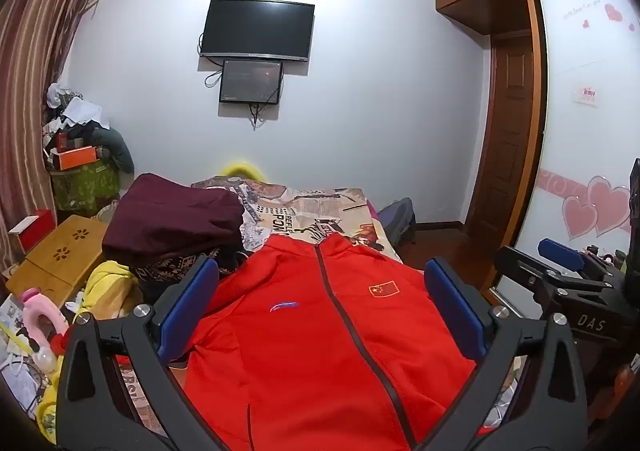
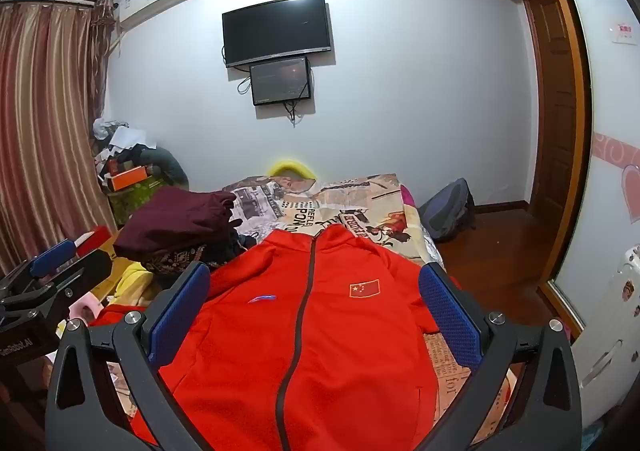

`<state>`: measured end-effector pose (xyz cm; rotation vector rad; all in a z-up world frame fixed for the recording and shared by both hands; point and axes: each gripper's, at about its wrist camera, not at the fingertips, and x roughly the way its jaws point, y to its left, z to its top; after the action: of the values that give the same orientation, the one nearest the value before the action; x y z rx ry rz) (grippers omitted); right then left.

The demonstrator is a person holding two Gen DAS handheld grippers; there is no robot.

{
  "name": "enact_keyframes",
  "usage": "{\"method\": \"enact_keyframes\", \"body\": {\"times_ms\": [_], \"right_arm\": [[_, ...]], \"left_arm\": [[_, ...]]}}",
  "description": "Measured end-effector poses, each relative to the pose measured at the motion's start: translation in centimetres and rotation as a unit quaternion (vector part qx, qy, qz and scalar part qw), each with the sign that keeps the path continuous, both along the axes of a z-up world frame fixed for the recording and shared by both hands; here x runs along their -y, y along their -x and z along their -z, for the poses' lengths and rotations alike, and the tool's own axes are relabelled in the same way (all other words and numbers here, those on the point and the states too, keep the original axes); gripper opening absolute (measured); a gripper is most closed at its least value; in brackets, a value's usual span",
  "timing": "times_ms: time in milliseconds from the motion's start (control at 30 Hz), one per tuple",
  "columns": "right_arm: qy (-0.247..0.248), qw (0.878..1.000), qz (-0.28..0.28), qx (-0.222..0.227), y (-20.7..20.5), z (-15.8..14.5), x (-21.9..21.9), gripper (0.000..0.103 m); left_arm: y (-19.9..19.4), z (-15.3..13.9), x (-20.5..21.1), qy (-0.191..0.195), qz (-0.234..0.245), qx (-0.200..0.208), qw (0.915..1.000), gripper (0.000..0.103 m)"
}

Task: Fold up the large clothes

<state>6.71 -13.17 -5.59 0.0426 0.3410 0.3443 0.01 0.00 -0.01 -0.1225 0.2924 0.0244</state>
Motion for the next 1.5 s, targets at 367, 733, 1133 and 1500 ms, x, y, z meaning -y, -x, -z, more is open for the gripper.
{"method": "enact_keyframes", "body": {"times_ms": [367, 733, 1133, 1500], "right_arm": [[-0.004, 1.000, -0.001, -0.003, 0.1, 0.1, -0.1, 0.103], [-0.005, 1.000, -0.001, -0.005, 0.1, -0.1, -0.2, 0.103], [-0.002, 1.000, -0.002, -0.004, 0.3, 0.3, -0.8, 0.103], [0.001, 1.000, -0.005, -0.005, 0.6, 0.5, -1.5, 0.103]], "left_arm": [[-0.5, 1.1, 0.3, -0.011, -0.002, -0.002, 0.9999, 0.103], [-0.5, 0.6, 0.0, -0.008, -0.003, -0.006, 0.9999, 0.103], [-0.5, 0.6, -0.1, -0.008, -0.005, -0.006, 0.9999, 0.103], [-0.5, 0.7, -0.4, -0.007, -0.005, -0.007, 0.9999, 0.103]]}}
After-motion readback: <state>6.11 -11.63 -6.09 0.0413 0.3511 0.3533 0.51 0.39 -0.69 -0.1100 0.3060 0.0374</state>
